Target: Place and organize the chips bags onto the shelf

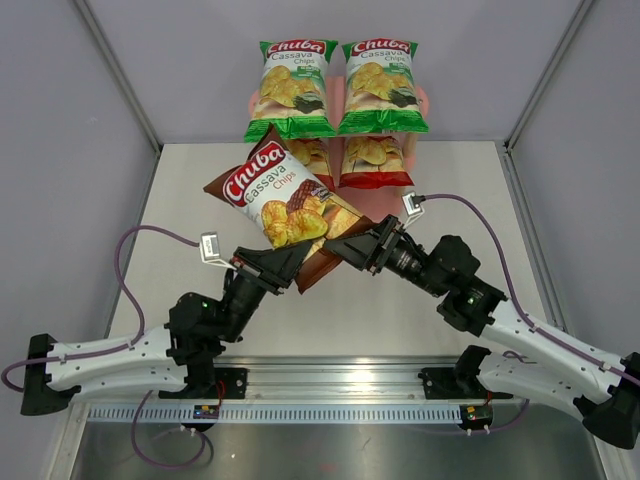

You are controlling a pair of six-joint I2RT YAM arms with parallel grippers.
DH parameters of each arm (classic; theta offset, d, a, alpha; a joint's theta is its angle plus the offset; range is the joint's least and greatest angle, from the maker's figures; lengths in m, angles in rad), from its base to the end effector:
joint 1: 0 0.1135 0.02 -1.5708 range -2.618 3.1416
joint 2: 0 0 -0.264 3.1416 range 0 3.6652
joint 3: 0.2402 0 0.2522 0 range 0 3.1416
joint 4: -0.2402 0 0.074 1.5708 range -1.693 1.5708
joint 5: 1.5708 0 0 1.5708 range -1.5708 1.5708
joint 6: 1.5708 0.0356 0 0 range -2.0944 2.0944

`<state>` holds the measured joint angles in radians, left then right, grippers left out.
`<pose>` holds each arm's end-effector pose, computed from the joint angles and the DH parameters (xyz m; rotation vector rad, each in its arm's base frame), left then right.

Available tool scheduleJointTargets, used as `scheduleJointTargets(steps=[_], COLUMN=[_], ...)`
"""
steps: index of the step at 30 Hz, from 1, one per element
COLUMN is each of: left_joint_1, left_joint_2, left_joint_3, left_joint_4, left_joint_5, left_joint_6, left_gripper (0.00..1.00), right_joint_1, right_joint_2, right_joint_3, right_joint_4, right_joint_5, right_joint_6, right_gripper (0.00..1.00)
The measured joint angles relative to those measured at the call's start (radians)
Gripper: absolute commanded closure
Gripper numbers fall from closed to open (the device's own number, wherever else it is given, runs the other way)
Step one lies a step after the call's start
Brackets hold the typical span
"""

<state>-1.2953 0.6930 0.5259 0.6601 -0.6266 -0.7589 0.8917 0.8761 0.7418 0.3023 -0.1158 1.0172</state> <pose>0.0633 -0.1473 0.3492 -0.2965 1.2760 -1.4556 0.1285 0.1657 0.3613 -0.0094 1.6256 1.6211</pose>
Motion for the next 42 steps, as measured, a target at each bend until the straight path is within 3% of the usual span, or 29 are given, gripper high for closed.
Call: scheduleJointTargets(steps=[10,20,25,26,31,33,35,36,38,39,40,42], left_joint_1=[-0.002,-0.002,-0.002,-0.002,-0.002,-0.002,-0.003,-0.003,-0.007,-0.010,-0.013,-0.014], left_joint_2=[0.000,0.019,0.030,0.031,0.045,0.050,0.053,0.053,0.053,0.052,0.050,0.040], left_joint_3=[-0.023,-0.028,-0.028,-0.028,-0.028,-0.029,-0.029,-0.029,-0.029,-0.029,-0.029,-0.029], left_joint_4=[0.014,0.037,0.029,0.029,0.027,0.015,-0.002,-0.011,-0.032,-0.041,-0.058,-0.107], left_joint_5=[0.016,0.094,0.134,0.141,0.172,0.188,0.203,0.211,0.230,0.237,0.240,0.239], left_joint_6=[-0.005,-0.055,-0.086,-0.089,-0.106,-0.106,-0.107,-0.107,-0.106,-0.109,-0.106,-0.119], left_gripper=[0.92,0.92,0.90,0.89,0.82,0.74,0.63,0.49,0.41,0.24,0.18,0.13], right_joint_1=[0.011,0.012,0.012,0.012,0.011,0.011,0.012,0.012,0.011,0.011,0.011,0.011], right_joint_2=[-0.009,-0.002,-0.008,-0.011,-0.047,-0.071,-0.096,-0.109,-0.134,-0.145,-0.159,-0.189], right_joint_3=[-0.036,-0.033,-0.033,-0.034,-0.064,-0.096,-0.125,-0.136,-0.157,-0.165,-0.176,-0.201], right_joint_4=[0.027,0.106,0.120,0.120,0.141,0.159,0.172,0.172,0.175,0.175,0.174,0.172], right_joint_5=[0.000,-0.005,-0.005,-0.005,0.005,0.012,0.019,0.021,0.028,0.029,0.035,0.046], right_joint_6=[0.040,-0.028,-0.056,-0.061,-0.100,-0.115,-0.127,-0.135,-0.147,-0.152,-0.160,-0.176], right_gripper=[0.01,0.01,0.19,0.27,0.42,0.53,0.57,0.60,0.62,0.64,0.66,0.70])
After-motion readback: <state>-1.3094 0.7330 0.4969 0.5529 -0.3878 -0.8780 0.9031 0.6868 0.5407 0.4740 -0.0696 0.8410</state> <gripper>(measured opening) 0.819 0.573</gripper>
